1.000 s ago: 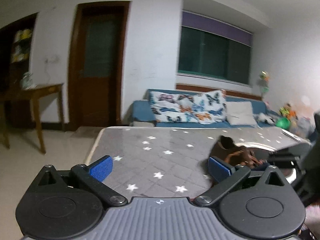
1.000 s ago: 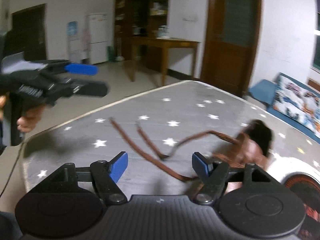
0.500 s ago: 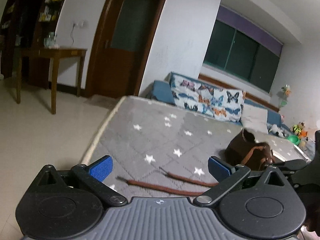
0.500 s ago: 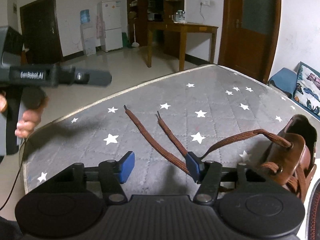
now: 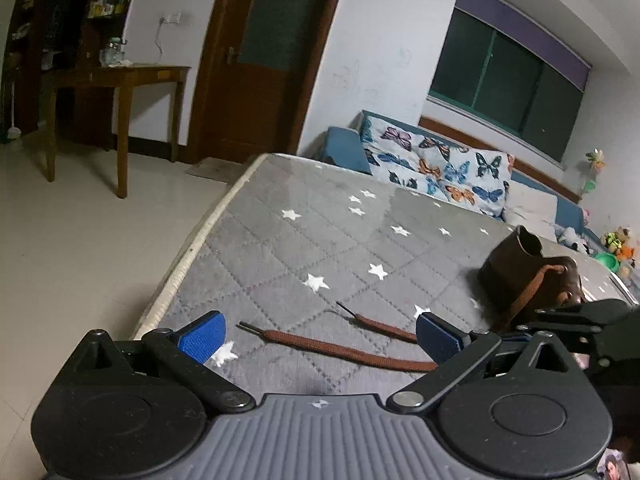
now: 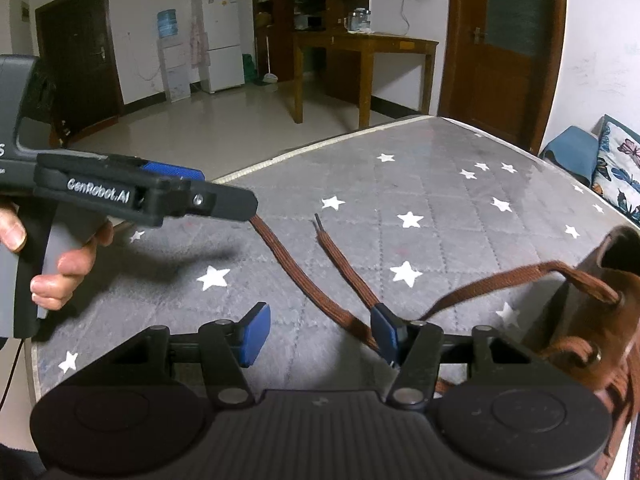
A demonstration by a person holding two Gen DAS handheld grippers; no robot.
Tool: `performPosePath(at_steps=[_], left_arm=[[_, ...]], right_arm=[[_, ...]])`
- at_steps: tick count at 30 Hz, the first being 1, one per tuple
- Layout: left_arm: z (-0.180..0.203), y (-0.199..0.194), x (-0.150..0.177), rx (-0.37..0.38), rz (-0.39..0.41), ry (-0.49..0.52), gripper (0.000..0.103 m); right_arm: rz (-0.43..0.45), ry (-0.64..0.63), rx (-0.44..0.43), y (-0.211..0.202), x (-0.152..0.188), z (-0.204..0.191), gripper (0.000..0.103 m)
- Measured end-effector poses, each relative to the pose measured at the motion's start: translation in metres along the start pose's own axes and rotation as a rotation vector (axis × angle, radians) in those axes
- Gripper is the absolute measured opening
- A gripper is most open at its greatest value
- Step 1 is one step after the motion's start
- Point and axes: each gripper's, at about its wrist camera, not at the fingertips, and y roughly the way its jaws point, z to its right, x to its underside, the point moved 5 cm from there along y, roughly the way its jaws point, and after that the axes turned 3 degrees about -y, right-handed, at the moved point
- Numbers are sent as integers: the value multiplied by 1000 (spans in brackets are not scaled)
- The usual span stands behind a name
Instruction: Lace up shoes with both hands
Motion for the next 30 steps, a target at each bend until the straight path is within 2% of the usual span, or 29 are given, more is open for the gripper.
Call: performPosePath(at_steps=[5,10,13,21,22,23,24,27,30], left_arm=[[0,-2,5,25,-37,-29,103],[-4,4,10,38,-105,-105,103],[-8,8,11,9,-135,-146,103],[-17,7,11,-11,-125,-200,103],[-16,8,11,-17,-124,-199,103],[-15,9,11,-26,-123,-190,103],[-12,10,12,-34,-124,-180,102],[-4,13,14,-39,-133,-162,102],[4,15,15,-38,-140,-151,100]], right_arm=[[-27,20,-26,10,-1,2,39],[-33,31,-31,14,1,3,39],[-23,25,-30,17,-2,3,40],[-18,-12,-54,35,-13,0,41],[-20,-5,-60,34,-13,0,39],[-22,3,-66,33,-13,0,30],[-24,12,-73,32,-13,0,17],[-39,54,-123,26,-8,-3,10],[-41,78,-163,21,-3,-11,10]])
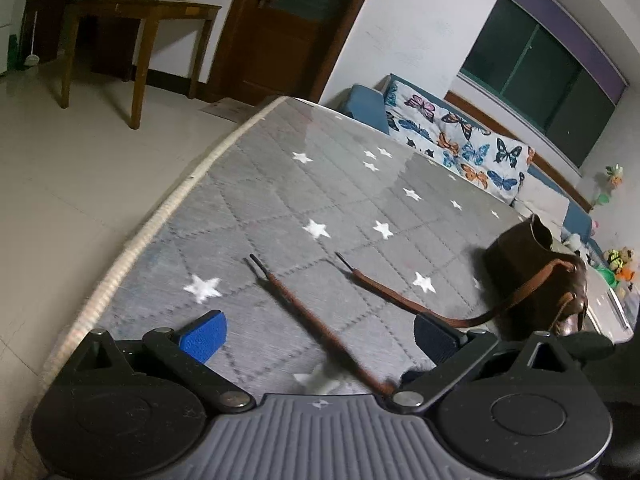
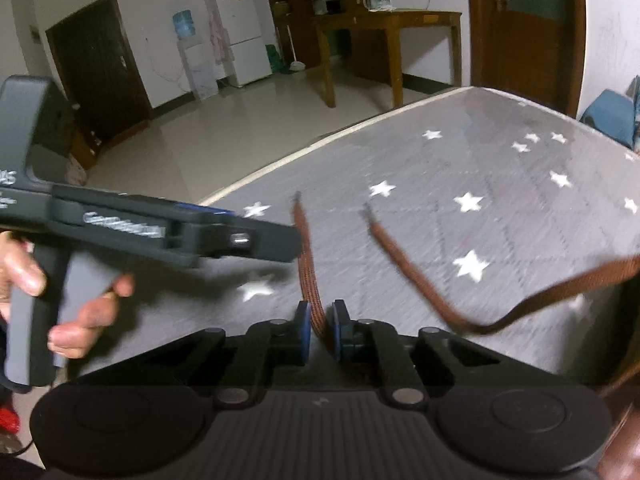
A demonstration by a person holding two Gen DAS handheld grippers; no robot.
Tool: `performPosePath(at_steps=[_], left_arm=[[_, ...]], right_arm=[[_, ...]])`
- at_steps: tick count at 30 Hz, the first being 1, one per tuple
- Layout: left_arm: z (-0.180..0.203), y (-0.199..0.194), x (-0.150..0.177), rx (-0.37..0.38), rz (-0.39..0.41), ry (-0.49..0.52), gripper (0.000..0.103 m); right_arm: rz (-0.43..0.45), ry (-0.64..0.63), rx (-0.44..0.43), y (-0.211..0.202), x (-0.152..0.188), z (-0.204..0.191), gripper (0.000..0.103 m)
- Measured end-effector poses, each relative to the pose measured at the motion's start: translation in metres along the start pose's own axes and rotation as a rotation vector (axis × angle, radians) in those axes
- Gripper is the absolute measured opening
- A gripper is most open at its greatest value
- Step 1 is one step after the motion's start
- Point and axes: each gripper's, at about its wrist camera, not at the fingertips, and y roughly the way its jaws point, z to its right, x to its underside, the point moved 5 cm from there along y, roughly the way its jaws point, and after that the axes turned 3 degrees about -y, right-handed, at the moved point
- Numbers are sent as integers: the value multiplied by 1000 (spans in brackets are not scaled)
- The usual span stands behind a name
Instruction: Lace up shoes with both hands
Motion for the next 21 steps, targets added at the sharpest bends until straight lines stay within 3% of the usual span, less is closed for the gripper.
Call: performPosePath(at_steps=[7,14,16,19,21], left_arm=[[20,2,11,-51,-22,56,87],[3,-19,14,-25,-49,-166,84],[1,-25,18,-27,-53,-170,84],[1,-31,22,-33,-47,-163,84],[-2,-33,23,-42,-35,-174,84]], right_arm=[[21,28,-69,-4,11,-22,8],[84,13,-112,-17,9,-37,4],[80,-10,-90,-19,11,-37,4],[73,-71,-46,-18,12,-36,13],[75,-83,-33,-13,12,-35,35]])
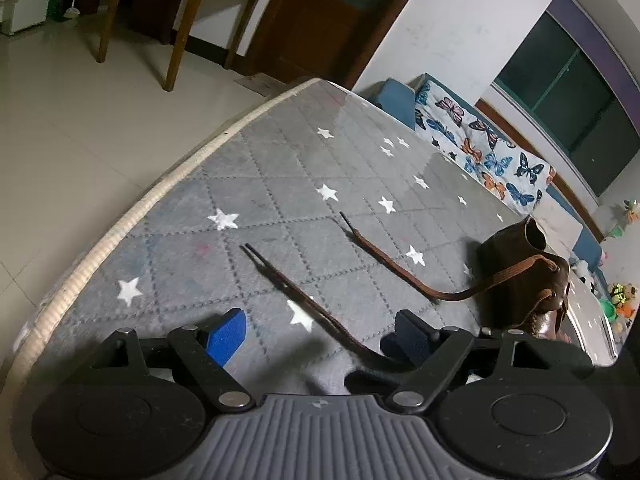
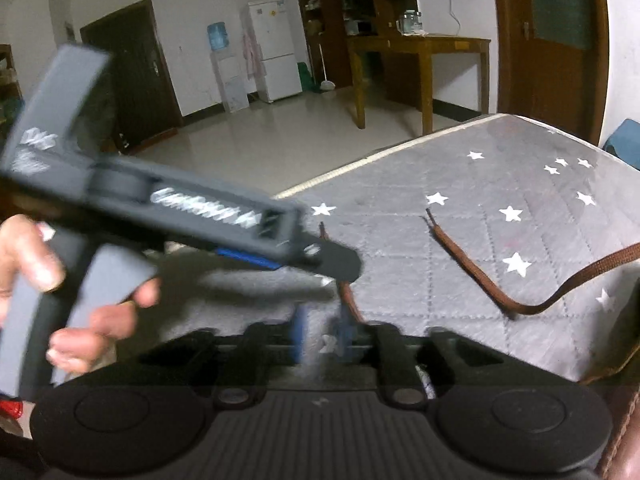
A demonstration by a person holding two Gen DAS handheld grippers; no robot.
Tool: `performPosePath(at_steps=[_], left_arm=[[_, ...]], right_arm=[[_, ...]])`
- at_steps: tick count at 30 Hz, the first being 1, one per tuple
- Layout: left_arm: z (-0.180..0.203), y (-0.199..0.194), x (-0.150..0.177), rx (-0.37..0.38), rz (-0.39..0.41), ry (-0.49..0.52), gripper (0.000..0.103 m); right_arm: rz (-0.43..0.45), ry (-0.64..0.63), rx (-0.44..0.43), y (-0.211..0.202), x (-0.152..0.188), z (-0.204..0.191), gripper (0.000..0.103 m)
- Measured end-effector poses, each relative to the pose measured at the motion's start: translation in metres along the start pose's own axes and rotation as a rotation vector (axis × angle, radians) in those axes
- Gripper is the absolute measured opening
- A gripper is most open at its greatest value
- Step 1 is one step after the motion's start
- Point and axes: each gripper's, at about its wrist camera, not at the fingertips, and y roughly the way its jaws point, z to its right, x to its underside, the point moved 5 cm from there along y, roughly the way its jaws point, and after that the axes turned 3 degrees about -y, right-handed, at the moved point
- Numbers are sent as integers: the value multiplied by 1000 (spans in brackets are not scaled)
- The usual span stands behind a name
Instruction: Lace up shoes with both hands
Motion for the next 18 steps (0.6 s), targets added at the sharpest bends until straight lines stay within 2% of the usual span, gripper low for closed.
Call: performPosePath(at_steps=[6,8,13,18], left_arm=[[-21,-6,-8,-3,23,-58,84],[-23,-7,-9,26,15,-64,84],[-13,-2,-7,102,-12,-63,84],[-3,10,-3,223,-60,-135,84]], right_arm=[[8,-71,39,10,-5,-5,34],[-5,-79,42,15,-5,-6,33],[-32,-34,47,18,-5,1,3],[25,84,15,-3,-3,13,2]])
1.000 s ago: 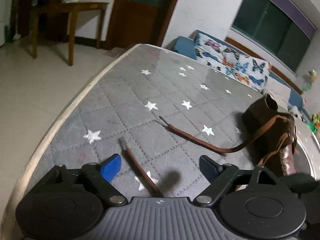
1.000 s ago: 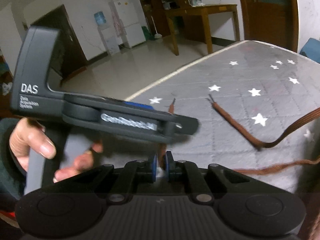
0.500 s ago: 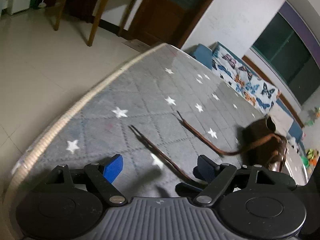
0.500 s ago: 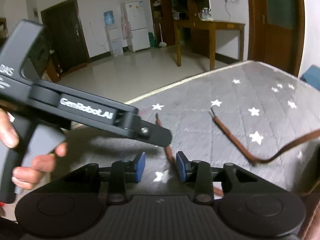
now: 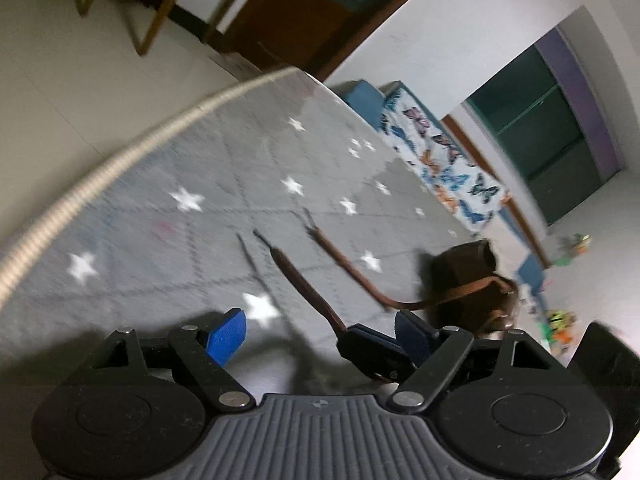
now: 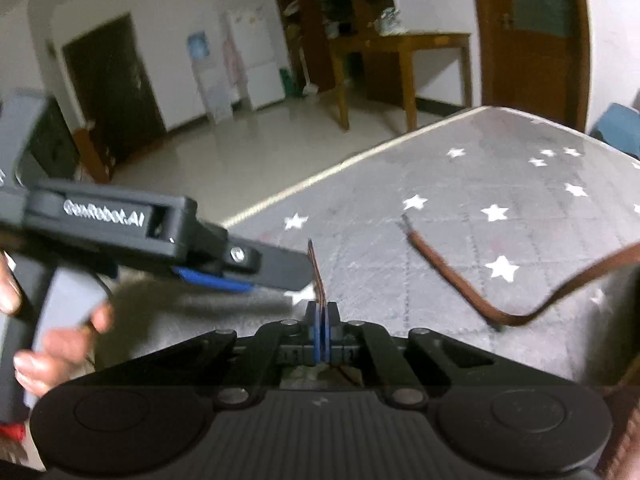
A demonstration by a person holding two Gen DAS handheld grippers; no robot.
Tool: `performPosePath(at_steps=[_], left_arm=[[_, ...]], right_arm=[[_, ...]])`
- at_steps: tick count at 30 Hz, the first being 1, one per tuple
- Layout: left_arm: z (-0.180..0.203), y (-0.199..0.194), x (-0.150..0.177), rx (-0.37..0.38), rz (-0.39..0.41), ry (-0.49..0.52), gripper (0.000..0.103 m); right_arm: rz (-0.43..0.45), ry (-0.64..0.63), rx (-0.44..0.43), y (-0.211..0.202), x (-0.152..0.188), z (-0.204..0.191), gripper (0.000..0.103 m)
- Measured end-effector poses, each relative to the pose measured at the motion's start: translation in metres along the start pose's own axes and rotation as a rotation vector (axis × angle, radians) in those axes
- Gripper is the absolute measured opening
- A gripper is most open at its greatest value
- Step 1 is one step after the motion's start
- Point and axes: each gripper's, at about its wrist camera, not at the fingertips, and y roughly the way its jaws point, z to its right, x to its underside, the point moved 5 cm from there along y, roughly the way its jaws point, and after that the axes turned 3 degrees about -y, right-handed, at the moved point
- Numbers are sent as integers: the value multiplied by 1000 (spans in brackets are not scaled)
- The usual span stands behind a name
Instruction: Lace up shoes with both hands
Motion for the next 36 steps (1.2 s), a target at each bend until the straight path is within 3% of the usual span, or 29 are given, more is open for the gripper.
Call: performPosePath(at_steps=[6,8,10,13,21,34,36], left_arm=[[-4,11,-2,102,-29,-115,82],[-5,15,-4,109,-31,-122,62],[-4,21,-2,119,-51,-104,29],[1,25,0,132,-47,-71,13],[27,26,-4,104,29,118,7],[92,18,9,-55,158,663,4],[99,19,14,-78,163,744,4]], right_arm=[[57,35,-31,-13,-1,6,2],[63,28,-39,-15,-1,3,2],[69,29,-41,-17,0,2,2],[80,40,-31,-21,0,4,2],[90,61,0,-23,1,13,2],[95,62,49,-34,5,21,2],[90,63,52,-36,6,22,7]])
